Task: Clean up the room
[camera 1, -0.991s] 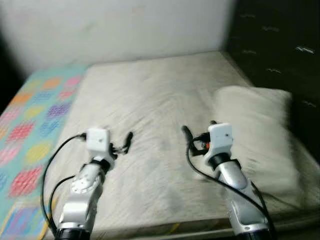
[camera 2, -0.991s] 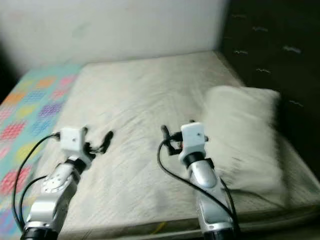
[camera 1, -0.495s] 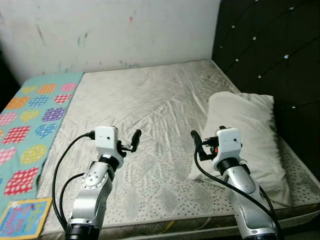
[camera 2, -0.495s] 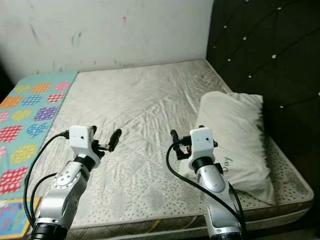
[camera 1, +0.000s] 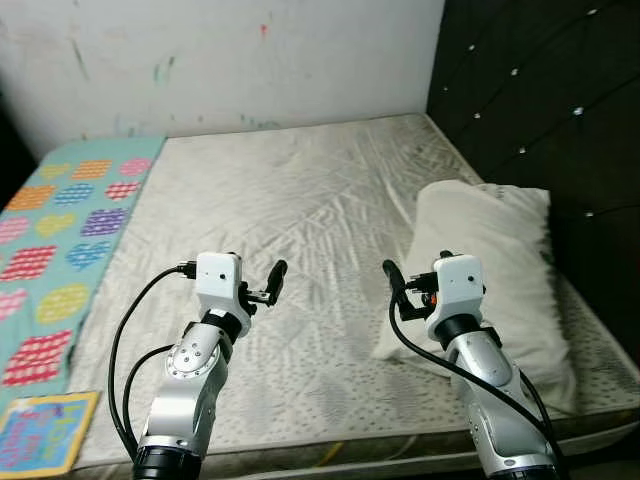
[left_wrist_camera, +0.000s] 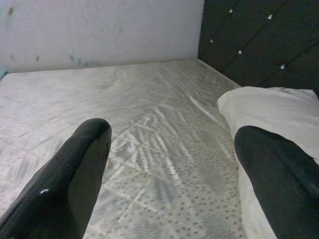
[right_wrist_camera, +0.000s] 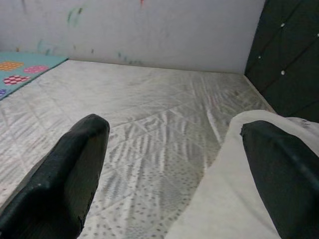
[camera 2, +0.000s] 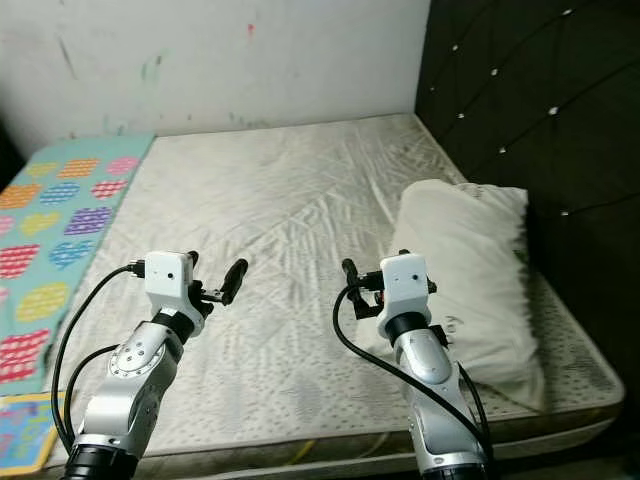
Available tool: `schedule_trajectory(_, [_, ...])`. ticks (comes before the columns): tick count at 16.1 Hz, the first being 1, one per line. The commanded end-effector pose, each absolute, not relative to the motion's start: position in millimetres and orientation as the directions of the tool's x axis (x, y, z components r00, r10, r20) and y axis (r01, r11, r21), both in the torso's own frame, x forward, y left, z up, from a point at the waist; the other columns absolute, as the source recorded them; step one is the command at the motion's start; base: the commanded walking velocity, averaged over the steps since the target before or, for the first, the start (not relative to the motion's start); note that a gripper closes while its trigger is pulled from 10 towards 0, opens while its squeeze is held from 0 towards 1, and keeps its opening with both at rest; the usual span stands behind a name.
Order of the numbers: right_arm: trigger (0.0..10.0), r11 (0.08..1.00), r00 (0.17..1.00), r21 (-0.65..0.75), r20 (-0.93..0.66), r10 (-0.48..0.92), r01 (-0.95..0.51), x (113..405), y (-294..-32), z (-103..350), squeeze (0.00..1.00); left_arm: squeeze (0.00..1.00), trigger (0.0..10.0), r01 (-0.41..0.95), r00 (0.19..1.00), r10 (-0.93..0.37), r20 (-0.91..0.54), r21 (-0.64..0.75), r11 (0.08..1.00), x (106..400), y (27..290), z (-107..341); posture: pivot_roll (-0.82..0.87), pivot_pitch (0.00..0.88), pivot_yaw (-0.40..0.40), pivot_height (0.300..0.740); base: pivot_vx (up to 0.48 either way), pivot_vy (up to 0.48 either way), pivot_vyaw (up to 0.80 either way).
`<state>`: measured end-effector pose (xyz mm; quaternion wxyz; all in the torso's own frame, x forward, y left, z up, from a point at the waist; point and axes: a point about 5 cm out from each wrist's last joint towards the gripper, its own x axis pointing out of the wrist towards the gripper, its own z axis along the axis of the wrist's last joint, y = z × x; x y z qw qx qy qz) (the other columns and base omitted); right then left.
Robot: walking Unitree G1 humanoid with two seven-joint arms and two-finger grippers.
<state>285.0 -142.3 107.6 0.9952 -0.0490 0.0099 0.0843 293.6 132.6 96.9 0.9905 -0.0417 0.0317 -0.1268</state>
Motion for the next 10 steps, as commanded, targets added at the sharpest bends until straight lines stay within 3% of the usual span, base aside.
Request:
schedule_trajectory(1, [10.0, 0.981, 0.986, -0.097, 0.000, 0.169, -0.168, 286.1, -141.1, 113.5, 0.00, 0.00, 10.0, 0.257, 0.964, -0.262, -0.051, -0.079, 0.963, 295.4, 132.7, 97.9, -0.21, 0.000, 0.072, 0.740, 0.000, -0.386, 0.00])
schedule_trajectory(10, [10.0, 0.984, 0.987, -0.089, 0.001, 0.158, -0.157, 285.6, -141.8, 114.1, 0.00, 0.00, 10.0, 0.267, 0.961, -0.271, -0.053, -0.076, 0.961, 295.7, 130.9, 97.4, -0.22, 0.000, 0.074, 0.740, 0.000, -0.382, 0.00])
